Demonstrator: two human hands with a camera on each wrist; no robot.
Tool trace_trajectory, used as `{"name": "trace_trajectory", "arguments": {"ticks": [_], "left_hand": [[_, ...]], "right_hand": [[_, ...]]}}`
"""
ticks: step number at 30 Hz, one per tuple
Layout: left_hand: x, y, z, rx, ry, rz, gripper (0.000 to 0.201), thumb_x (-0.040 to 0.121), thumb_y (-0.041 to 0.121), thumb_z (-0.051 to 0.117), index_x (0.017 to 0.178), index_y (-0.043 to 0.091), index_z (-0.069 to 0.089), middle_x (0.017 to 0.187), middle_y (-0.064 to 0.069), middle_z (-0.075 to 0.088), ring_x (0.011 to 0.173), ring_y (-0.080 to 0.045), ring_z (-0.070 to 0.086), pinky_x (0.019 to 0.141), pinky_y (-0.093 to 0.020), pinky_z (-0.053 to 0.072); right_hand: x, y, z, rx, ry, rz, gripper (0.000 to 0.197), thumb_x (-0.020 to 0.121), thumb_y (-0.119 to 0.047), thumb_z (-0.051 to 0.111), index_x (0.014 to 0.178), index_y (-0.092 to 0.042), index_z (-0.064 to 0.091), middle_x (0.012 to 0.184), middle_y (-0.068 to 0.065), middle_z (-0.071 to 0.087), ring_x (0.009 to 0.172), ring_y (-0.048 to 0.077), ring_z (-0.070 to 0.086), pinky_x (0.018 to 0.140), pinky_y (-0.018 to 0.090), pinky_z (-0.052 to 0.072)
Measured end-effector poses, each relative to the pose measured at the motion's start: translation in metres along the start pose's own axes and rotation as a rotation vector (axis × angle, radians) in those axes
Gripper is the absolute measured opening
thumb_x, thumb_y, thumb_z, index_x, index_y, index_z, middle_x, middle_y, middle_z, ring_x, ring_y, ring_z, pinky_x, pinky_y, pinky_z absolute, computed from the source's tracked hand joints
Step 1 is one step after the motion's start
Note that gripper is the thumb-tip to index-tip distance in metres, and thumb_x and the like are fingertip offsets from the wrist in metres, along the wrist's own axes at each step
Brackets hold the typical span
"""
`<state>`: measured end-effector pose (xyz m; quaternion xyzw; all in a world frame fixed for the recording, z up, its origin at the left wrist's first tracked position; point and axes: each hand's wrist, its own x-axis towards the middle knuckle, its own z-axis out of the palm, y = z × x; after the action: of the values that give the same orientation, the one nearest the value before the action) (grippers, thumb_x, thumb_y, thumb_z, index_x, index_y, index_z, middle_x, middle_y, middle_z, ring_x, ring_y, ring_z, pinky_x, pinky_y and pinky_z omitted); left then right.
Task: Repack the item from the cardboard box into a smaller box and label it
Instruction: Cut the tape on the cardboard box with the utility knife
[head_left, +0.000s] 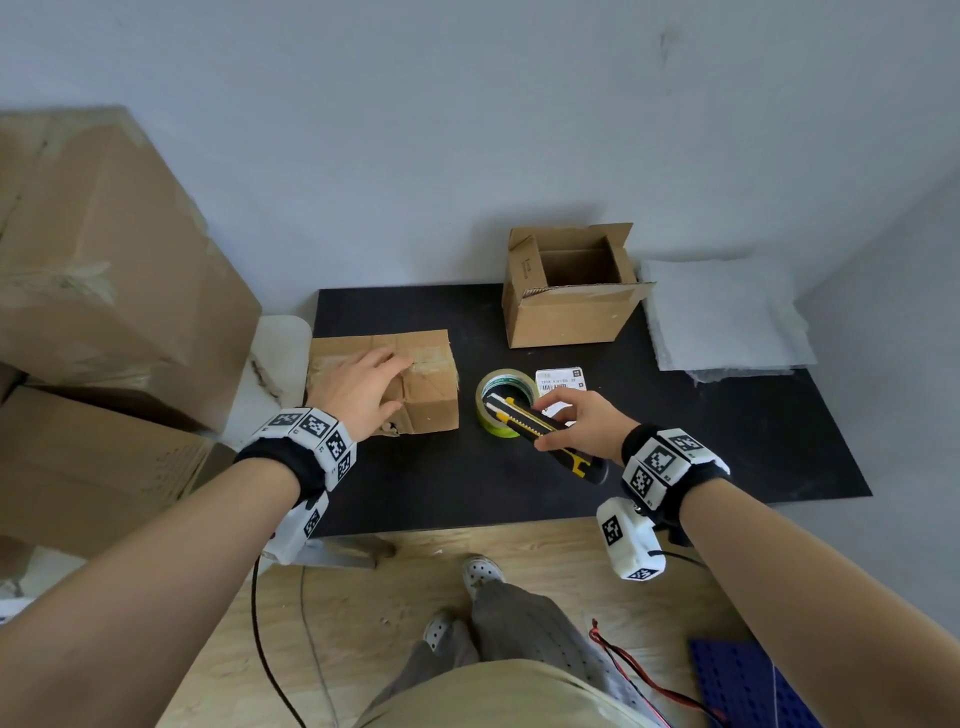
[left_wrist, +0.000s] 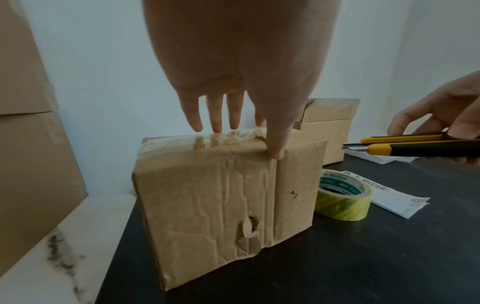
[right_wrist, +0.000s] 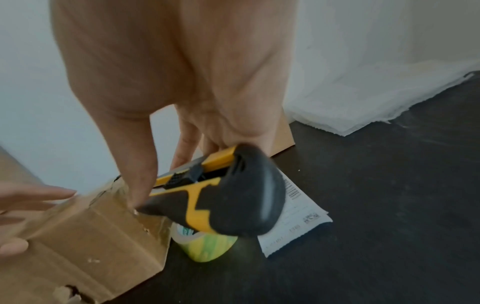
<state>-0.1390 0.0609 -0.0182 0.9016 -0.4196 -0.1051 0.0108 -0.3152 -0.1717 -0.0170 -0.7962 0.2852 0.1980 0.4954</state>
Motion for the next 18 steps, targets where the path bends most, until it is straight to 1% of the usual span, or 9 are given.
{"name": "trace_trajectory", "arguments": {"ticks": [2,4,5,6,8,10,13,14,18], "left_hand": [[-0.007,0.000,0.002,-0.006,0.040,0.026,0.052,0.090,0.026,0.058,0.139,0.025,0.041,0.147,0.002,0.037,0.133,-0.022,0.038,0.104,-0.038,0.038],[-0.012,-0.002,0.006,-0.019,0.068,0.039,0.050,0.090,0.019,0.057,0.138,0.022,0.044,0.146,0.000,0.039,0.134,-0.022,0.036,0.108,-0.040,0.034],[-0.014,-0.003,0.009,-0.022,0.082,0.046,0.048,0.090,0.017,0.057,0.137,0.020,0.047,0.145,-0.001,0.041,0.133,-0.023,0.037,0.109,-0.041,0.034],[-0.017,-0.003,0.011,-0.024,0.098,0.053,0.046,0.089,0.015,0.058,0.134,0.018,0.049,0.143,-0.002,0.043,0.132,-0.024,0.038,0.108,-0.041,0.034],[-0.021,-0.003,0.015,-0.029,0.130,0.064,0.042,0.087,0.011,0.060,0.129,0.014,0.055,0.139,-0.006,0.047,0.128,-0.027,0.043,0.105,-0.041,0.037],[-0.024,-0.002,0.018,-0.031,0.148,0.075,0.041,0.085,0.007,0.062,0.125,0.012,0.058,0.137,-0.010,0.049,0.123,-0.029,0.048,0.100,-0.042,0.043],[-0.027,-0.002,0.022,-0.035,0.138,0.080,0.043,0.084,0.004,0.062,0.126,0.012,0.059,0.139,-0.011,0.047,0.121,-0.029,0.051,0.095,-0.042,0.048],[-0.028,-0.002,0.023,-0.040,0.138,0.077,0.043,0.083,0.003,0.063,0.126,0.012,0.059,0.140,-0.011,0.046,0.121,-0.030,0.050,0.095,-0.042,0.048],[-0.029,-0.002,0.026,-0.060,0.137,0.056,0.044,0.085,0.005,0.061,0.128,0.013,0.056,0.145,-0.010,0.041,0.128,-0.029,0.045,0.102,-0.041,0.041]], "right_hand": [[-0.001,0.005,0.005,-0.091,-0.034,-0.006,0.047,0.073,-0.012,0.078,0.111,-0.023,0.053,0.098,0.002,0.064,0.089,0.021,0.063,0.076,0.029,0.053],[0.002,0.010,0.014,-0.199,-0.043,-0.019,0.045,0.073,-0.013,0.078,0.106,-0.025,0.049,0.098,0.000,0.059,0.087,0.020,0.060,0.068,0.025,0.050],[0.005,0.013,0.019,-0.247,-0.038,-0.019,0.045,0.074,-0.014,0.077,0.107,-0.024,0.048,0.099,-0.002,0.056,0.085,0.018,0.057,0.064,0.023,0.047],[0.009,0.015,0.025,-0.292,-0.032,-0.015,0.045,0.075,-0.016,0.075,0.110,-0.022,0.047,0.102,-0.002,0.054,0.086,0.016,0.054,0.066,0.023,0.045],[0.016,0.019,0.038,-0.386,-0.030,-0.002,0.048,0.076,-0.020,0.073,0.116,-0.017,0.048,0.110,0.000,0.056,0.093,0.017,0.054,0.076,0.025,0.045],[0.023,0.022,0.050,-0.451,-0.047,-0.002,0.049,0.074,-0.022,0.073,0.117,-0.015,0.049,0.114,0.003,0.059,0.098,0.020,0.057,0.082,0.028,0.046],[0.032,0.023,0.064,-0.535,-0.090,-0.030,0.047,0.075,-0.024,0.071,0.115,-0.016,0.049,0.109,0.005,0.060,0.098,0.022,0.058,0.079,0.029,0.047],[0.034,0.021,0.067,-0.558,-0.095,-0.039,0.046,0.075,-0.024,0.071,0.115,-0.016,0.050,0.108,0.005,0.059,0.098,0.022,0.058,0.079,0.029,0.047],[0.045,0.018,0.079,-0.627,-0.087,-0.085,0.045,0.077,-0.026,0.068,0.118,-0.016,0.052,0.113,0.007,0.058,0.104,0.025,0.058,0.087,0.035,0.050]]}}
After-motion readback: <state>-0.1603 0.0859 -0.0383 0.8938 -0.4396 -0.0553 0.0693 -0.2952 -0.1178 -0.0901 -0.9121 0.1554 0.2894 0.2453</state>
